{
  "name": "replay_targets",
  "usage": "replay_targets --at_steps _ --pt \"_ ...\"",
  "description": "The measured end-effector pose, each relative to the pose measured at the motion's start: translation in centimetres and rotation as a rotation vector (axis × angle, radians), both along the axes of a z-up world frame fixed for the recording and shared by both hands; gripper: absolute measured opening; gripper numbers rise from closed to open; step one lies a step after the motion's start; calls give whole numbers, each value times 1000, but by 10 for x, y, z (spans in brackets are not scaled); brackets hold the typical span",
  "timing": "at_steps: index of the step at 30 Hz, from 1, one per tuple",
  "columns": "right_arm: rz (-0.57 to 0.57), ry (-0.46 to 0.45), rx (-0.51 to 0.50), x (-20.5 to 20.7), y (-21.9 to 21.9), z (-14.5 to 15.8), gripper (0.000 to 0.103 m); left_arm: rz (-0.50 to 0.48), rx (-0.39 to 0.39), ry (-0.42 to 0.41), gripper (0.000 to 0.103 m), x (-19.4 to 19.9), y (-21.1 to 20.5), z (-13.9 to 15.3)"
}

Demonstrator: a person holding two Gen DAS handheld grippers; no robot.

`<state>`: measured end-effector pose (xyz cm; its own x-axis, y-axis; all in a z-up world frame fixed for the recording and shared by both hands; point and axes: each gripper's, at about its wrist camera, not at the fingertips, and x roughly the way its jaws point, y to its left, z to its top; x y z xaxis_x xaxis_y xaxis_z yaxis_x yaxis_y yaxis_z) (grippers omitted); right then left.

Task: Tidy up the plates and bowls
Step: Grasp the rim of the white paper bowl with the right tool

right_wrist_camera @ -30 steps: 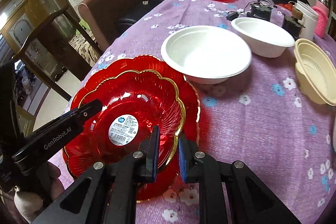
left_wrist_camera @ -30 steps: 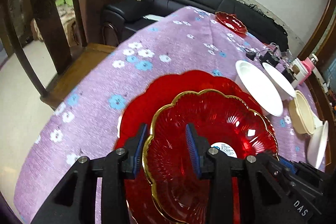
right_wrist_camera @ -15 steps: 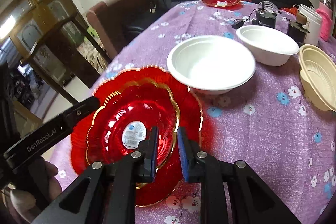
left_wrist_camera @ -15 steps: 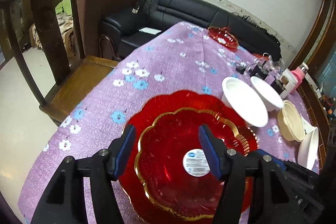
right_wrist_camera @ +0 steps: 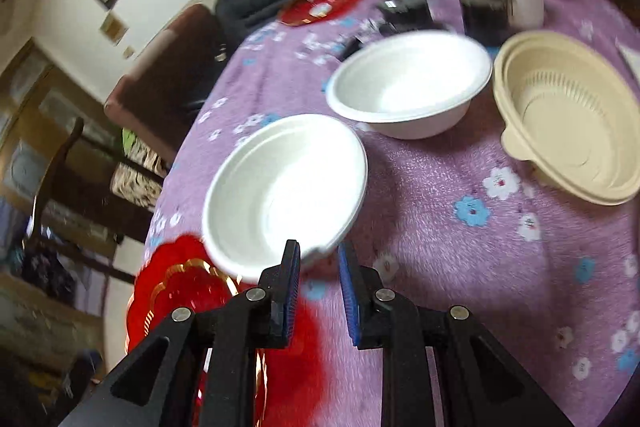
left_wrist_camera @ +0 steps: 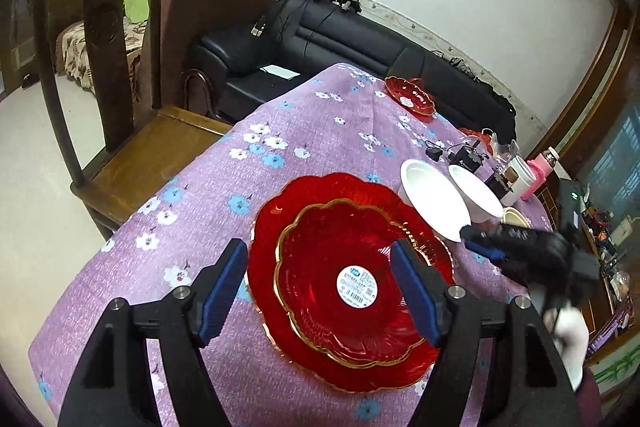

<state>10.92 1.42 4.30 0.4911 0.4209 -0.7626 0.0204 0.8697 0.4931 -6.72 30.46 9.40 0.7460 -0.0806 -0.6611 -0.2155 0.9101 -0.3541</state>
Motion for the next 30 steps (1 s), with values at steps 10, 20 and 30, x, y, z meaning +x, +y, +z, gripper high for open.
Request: replay_targets --at_steps 10,20,30 --pt "-43 72 34 29 7 -19 22 -18 5 12 73 -7 -7 -2" --pt "-19 -19 -67 -19 -23 6 15 -36 -22 13 73 -12 -18 -1" --pt "12 -40 27 -75 -69 21 9 -101 -51 25 73 -12 -48 -3"
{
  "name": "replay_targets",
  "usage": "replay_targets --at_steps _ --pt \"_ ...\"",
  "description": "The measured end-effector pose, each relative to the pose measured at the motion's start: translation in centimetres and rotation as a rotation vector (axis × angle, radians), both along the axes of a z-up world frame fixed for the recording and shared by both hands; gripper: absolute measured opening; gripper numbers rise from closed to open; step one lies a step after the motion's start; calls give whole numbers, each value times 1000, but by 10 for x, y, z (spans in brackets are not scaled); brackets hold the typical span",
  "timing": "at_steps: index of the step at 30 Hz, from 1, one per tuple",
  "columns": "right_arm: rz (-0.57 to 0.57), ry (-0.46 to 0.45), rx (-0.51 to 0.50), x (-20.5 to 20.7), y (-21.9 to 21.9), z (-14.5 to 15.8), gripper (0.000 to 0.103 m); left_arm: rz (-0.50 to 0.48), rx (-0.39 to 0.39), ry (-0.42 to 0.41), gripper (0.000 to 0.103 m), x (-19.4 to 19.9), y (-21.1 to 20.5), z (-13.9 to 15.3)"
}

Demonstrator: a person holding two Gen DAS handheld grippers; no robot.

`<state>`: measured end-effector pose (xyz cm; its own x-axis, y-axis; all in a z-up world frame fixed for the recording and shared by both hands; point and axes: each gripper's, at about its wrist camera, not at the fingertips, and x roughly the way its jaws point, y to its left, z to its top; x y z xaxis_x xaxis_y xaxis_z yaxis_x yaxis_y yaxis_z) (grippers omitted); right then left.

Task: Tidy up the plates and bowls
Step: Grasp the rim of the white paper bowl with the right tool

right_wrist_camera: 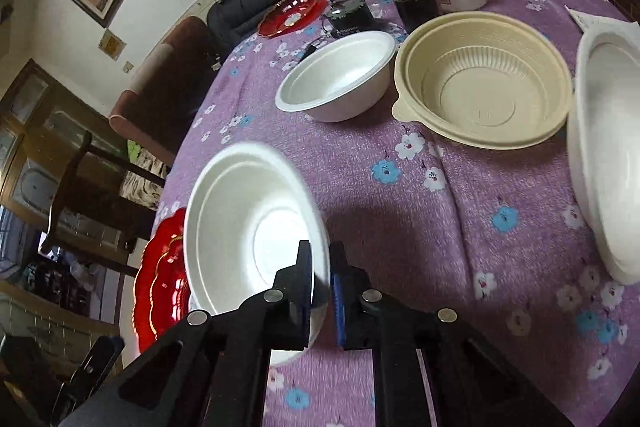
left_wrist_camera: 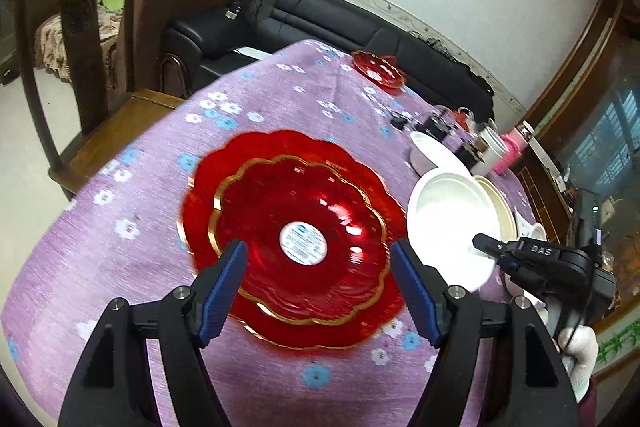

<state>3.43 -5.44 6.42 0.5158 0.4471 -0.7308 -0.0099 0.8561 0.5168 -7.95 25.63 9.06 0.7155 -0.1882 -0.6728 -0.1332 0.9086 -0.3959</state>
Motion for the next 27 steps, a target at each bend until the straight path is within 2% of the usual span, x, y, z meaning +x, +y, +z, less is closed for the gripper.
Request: replay_targets --at_steps 6,9,12,16,19,21,24,27 --pt "67 -28 56 -19 12 18 8 -24 -39 40 73 10 -11 -11" --pt "116 -33 63 -25 32 25 8 -20 -53 32 73 13 -12 -11" --pt "142 -45 31 -25 51 29 9 19 -34 27 71 19 0 -8" --pt "168 -33 32 -17 75 26 9 54 -100 47 70 21 26 -12" --pt "186 -21 50 -13 90 24 9 84 -214 4 70 16 53 -16" --pt "192 -19 57 -10 93 24 9 106 -270 -15 75 15 68 -19" --pt "198 -17 44 -10 98 23 9 93 -296 -43 77 17 76 -19" --pt "187 -13 45 -9 94 22 9 74 -268 -83 78 16 70 -12"
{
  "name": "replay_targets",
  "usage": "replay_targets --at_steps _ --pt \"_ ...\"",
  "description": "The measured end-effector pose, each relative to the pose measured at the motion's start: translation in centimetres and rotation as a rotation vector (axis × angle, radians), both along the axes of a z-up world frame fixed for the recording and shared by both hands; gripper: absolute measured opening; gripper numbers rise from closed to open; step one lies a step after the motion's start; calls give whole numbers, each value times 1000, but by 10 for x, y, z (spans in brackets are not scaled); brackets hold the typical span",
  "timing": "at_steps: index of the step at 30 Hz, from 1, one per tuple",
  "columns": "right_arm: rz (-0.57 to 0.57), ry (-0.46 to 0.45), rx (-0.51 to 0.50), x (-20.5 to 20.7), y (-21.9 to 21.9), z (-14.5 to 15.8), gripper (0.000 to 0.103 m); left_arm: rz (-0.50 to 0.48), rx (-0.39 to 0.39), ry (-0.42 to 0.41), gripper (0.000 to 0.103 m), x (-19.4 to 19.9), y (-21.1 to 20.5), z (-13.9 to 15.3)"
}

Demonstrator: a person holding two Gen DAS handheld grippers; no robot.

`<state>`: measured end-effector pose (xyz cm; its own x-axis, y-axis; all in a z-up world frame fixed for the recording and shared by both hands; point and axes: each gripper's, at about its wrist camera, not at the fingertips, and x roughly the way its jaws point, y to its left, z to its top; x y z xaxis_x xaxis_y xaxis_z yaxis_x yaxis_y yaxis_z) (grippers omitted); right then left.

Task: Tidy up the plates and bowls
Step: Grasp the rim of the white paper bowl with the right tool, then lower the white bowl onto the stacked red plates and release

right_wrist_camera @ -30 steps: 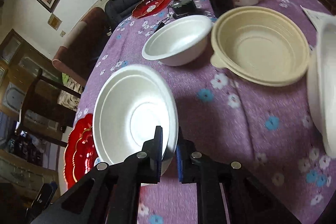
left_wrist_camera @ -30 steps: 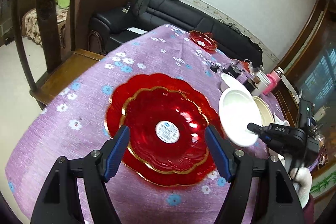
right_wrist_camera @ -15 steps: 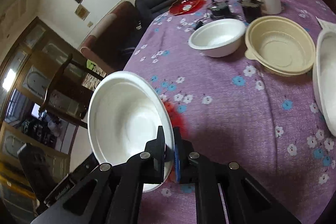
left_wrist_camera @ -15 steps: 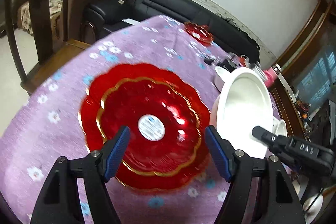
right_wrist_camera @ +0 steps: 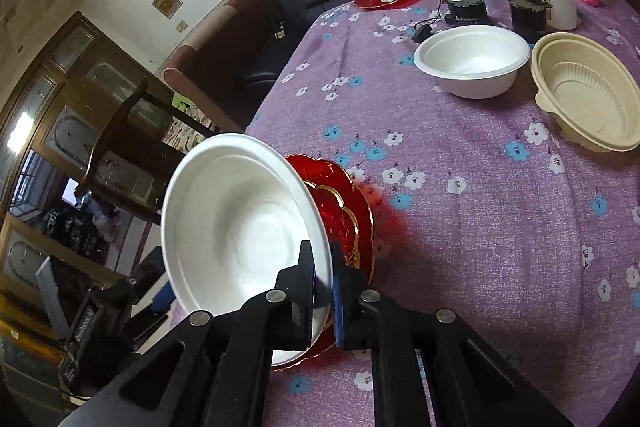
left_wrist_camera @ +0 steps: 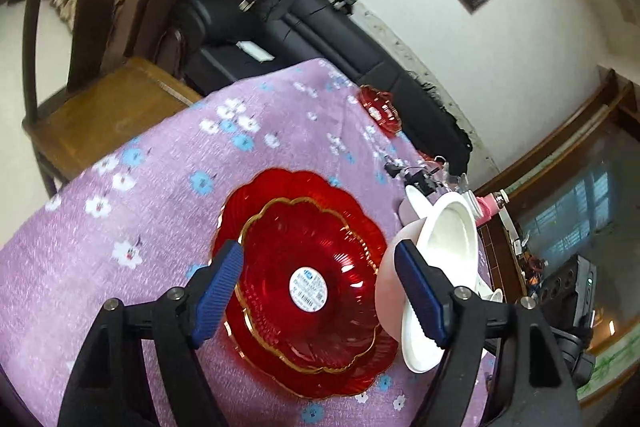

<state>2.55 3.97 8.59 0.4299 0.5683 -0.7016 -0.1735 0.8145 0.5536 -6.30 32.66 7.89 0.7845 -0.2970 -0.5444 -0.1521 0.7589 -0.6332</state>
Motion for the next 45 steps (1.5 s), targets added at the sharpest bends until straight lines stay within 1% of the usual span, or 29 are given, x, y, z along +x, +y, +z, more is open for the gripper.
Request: replay_targets --at_steps 2,3,5,6,7,9,10,13,14,15,16,17,18,19,20,21,22,25,29,32,35,41,43,45 --pt "-6 12 15 0 -4 -1 9 2 -1 -4 81 0 -1 2" --pt "-9 15 15 -1 -7 -2 9 7 -17 -9 82 1 0 1" --pt "-13 25 16 -2 -11 -2 8 4 -74 -23 84 1 4 -2" --pt "-13 30 29 -4 -14 -2 8 9 -92 -25 85 1 5 -3" --pt "-16 32 36 -5 -16 -2 8 12 -93 -25 86 0 5 -3" --pt "-21 32 52 -7 -21 -2 8 7 -43 -7 87 2 -2 -2" --pt "-19 34 63 -8 -23 -2 8 -2 -37 -8 87 2 -5 -3" --pt "-7 42 80 -12 -25 -4 8 -72 -4 -17 88 6 -25 1" --pt "2 45 92 -13 -25 -5 8 -106 18 -21 88 8 -35 3" --pt "4 48 98 -14 -26 -5 8 -144 60 -16 88 9 -49 6" --pt "4 47 97 -16 -26 -5 8 -154 93 -9 88 9 -56 7" --pt "4 43 96 -17 -27 -5 8 -159 139 8 79 10 -66 8" --pt "3 37 91 -18 -27 -3 8 -170 175 30 45 12 -74 8" --pt "-1 25 79 -19 -28 0 8 -192 187 54 26 15 -79 6" --pt "2 19 77 -19 -29 1 8 -237 161 93 9 21 -83 0" --pt "2 14 59 -20 -28 3 9 -244 139 109 8 22 -83 -2" --pt "3 8 46 -20 -26 5 9 -229 150 120 8 22 -84 -3" --pt "19 -4 10 -16 -13 6 9 -187 199 129 8 19 -77 3" --pt "61 3 -27 -4 16 3 9 -123 265 177 9 21 -58 6" --pt "86 17 -45 5 39 -6 9 -97 262 209 9 23 -38 -1" --pt "94 40 -52 9 49 -18 9 -91 243 240 10 25 -25 -11" --pt "93 61 -86 16 59 -33 9 -86 234 275 10 36 -20 -25" --pt "82 55 -117 18 61 -35 9 -78 246 279 10 37 -20 -26" --pt "65 39 -160 20 61 -37 9 -69 253 275 25 38 -19 -26"
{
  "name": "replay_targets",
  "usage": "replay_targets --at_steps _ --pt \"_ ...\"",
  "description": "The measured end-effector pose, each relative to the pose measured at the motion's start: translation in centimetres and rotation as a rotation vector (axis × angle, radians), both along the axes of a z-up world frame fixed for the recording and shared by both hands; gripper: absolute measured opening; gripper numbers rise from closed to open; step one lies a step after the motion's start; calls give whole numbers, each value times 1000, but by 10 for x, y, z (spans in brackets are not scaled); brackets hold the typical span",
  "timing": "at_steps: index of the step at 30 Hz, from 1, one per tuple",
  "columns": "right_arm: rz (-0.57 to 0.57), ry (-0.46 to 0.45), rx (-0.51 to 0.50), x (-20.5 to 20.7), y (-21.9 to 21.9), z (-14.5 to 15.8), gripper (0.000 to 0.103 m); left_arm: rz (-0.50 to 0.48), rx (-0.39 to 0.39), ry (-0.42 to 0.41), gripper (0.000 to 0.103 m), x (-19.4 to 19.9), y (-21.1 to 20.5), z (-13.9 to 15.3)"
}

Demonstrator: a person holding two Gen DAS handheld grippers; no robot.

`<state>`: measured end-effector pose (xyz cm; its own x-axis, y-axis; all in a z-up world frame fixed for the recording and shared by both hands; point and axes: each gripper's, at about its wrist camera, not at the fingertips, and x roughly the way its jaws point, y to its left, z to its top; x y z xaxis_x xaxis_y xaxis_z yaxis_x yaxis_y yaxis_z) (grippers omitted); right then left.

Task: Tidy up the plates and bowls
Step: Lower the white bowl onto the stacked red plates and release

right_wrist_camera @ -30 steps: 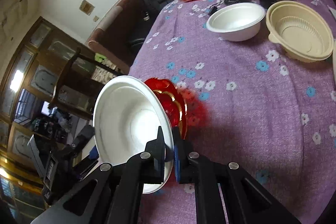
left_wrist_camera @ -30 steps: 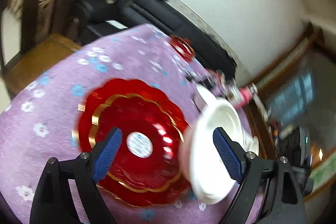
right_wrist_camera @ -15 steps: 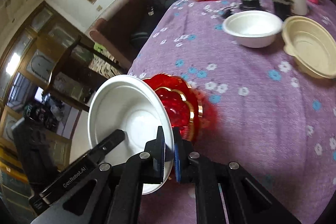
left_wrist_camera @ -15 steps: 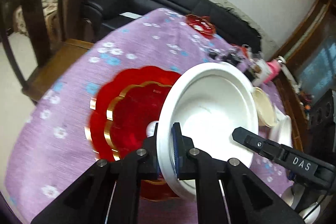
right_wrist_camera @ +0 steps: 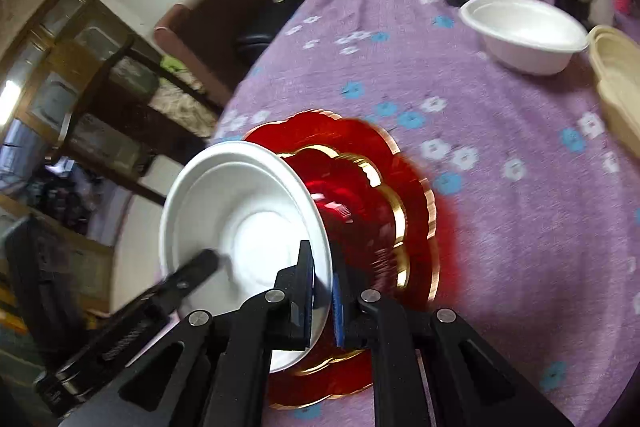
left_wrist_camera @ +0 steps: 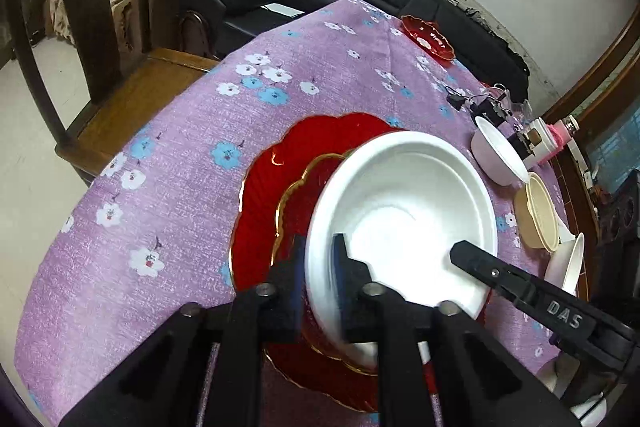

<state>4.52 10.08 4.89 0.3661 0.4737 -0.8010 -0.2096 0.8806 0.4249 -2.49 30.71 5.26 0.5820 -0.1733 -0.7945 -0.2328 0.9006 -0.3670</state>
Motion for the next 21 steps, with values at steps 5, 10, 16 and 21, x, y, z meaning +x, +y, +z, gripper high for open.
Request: replay_targets --at_steps 5,10,16,21 --pt "-33 29 2 9 -9 -9 9 19 26 -29 28 -7 3 8" --pt "-10 32 1 12 -6 -12 10 43 28 -66 40 -18 7 20" --pt "15 -43 -50 5 5 -8 26 70 27 -137 54 -36 9 40" --pt "22 -139 -88 -8 11 8 55 98 17 -180 63 -51 14 50"
